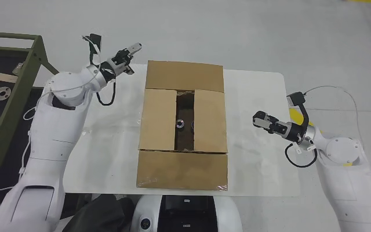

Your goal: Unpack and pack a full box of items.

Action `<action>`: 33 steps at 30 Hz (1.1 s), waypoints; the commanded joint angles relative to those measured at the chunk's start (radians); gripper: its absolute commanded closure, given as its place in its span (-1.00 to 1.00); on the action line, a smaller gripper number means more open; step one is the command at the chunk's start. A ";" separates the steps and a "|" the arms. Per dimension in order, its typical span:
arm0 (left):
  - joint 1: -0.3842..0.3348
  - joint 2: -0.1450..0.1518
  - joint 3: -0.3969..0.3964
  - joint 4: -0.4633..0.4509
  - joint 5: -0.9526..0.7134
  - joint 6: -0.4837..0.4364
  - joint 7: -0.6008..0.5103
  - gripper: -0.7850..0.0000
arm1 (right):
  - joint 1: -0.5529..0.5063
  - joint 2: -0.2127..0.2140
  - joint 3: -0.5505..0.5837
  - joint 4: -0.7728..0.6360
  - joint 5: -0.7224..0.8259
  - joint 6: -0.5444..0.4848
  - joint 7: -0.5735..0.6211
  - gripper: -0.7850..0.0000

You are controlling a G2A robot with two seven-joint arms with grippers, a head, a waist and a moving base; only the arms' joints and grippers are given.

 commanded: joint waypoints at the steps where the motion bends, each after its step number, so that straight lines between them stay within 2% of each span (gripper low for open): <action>1: -0.025 -0.005 0.025 0.030 0.018 0.014 0.007 -1.00 | 0.000 0.000 0.000 0.000 0.000 0.000 0.000 -1.00; 11: -0.150 -0.039 0.142 0.152 0.044 0.095 -0.021 -1.00 | 0.000 0.000 0.000 0.000 0.000 0.000 0.000 -1.00; 24: -0.219 -0.080 0.248 0.216 0.057 0.131 -0.010 -1.00 | 0.000 0.000 0.000 0.000 0.000 0.000 0.000 -1.00; 33: -0.266 -0.105 0.266 0.289 -0.018 0.140 -0.033 -1.00 | 0.000 0.000 0.000 0.000 0.000 0.000 0.000 -1.00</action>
